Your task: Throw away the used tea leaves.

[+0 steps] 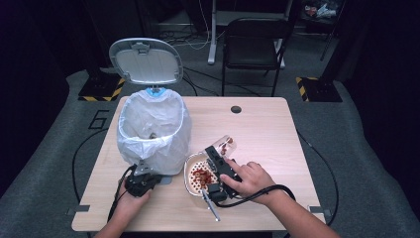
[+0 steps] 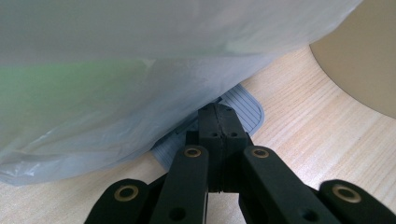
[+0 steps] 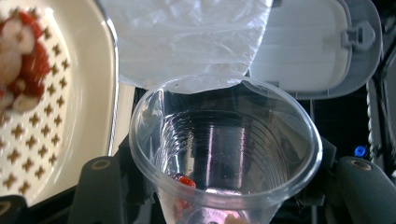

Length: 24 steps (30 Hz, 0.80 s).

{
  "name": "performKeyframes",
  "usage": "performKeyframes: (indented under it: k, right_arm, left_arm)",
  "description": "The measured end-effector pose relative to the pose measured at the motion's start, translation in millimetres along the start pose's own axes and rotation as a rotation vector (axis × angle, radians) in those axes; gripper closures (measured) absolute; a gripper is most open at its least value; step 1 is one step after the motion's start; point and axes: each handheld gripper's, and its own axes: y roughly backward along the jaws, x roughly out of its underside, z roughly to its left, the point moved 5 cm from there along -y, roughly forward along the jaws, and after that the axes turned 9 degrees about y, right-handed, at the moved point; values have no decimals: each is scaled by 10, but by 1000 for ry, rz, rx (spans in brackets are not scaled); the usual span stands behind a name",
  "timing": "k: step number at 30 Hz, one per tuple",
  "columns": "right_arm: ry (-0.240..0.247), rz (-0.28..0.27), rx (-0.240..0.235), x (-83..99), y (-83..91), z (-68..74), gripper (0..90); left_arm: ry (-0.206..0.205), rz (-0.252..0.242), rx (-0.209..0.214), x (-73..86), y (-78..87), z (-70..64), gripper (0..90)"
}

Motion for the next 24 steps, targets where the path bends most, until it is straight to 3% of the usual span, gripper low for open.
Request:
performKeyframes:
  k: [3, 5, 9, 10, 11, 21, 24]
  right_arm:
    - [-44, 7, 10, -5, -5, -9, 369]
    - [-115, 10, 10, 2, 2, -35, 368]
    - [-305, 20, 14, 28, 11, -117, 368]
    - [-321, 16, 11, 39, 8, -150, 369]
    - [-340, 12, 9, 49, 7, -172, 368]
    - [-589, -30, -43, 91, 19, -273, 368]
    - [-626, -29, -54, 119, 11, -280, 368]
  left_arm:
    - [-2, -2, -1, -1, 1, -1, 900]
    - [0, 1, 0, 0, 2, 0, 900]
    - [5, -24, 13, -3, -18, -6, 900]
    - [-1, 6, 0, 1, 0, 1, 900]
    - [1, -12, 2, -2, -6, -2, 900]
    - [-2, 1, -4, 0, -2, 2, 900]
    - [1, -5, -5, -1, -5, 1, 900]
